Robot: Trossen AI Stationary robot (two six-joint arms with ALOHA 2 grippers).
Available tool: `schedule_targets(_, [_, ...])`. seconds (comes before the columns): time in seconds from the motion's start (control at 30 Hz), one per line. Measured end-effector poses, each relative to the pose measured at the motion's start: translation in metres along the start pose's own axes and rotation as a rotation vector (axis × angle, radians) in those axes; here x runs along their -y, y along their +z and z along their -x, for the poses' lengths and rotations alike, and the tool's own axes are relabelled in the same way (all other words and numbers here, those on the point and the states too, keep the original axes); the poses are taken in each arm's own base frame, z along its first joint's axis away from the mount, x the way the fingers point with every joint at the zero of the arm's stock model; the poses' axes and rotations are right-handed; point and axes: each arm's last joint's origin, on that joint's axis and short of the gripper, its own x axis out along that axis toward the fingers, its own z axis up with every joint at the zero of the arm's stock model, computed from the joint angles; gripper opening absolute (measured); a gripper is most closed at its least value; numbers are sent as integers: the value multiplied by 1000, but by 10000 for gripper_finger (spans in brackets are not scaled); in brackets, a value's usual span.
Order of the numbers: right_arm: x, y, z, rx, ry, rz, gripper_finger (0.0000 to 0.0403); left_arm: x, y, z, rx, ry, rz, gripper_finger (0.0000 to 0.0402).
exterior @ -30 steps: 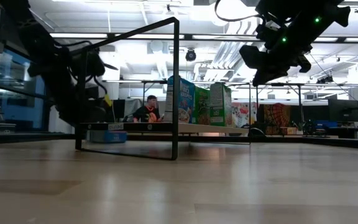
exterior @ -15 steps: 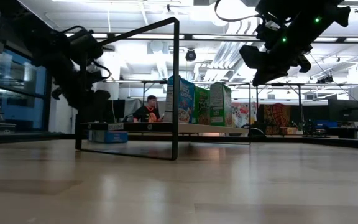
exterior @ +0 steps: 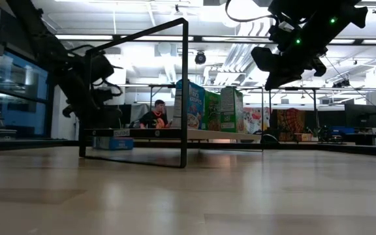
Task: Stack cereal on shelf
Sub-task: Put the blue cereal box aligned with the other blue cereal box on the shelf
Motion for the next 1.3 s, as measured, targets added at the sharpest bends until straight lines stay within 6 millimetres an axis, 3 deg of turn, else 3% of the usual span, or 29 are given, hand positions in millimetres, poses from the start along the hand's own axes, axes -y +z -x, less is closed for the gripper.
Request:
schedule_targets(0.17, [0, 0, 0, -2, 1, 6, 0, 9, -13, 14, -97, -12, -24, 0])
schedule_targets(0.47, [0, 0, 0, -2, 1, 8, 0, 32, -34, 61, -154, -98, -86, 0])
schedule_targets(0.6, [0, 0, 0, -2, 2, 6, 0, 30, -32, 78, -90, -139, -106, 0])
schedule_targets(0.73, [0, 0, 0, -2, 3, 4, 0, 20, -15, 91, -24, -126, -130, 0])
schedule_targets(0.93, [-1, 0, 0, -2, 8, -6, 0, 1, 6, 86, -59, -36, -142, 0])
schedule_targets(1.13, [-1, 0, 0, -7, 13, -6, 0, -10, 0, 63, -204, 55, -143, 0])
schedule_targets(1.3, [-1, 0, 0, -7, 12, 0, 0, -7, -8, 46, -306, 54, -149, 0])
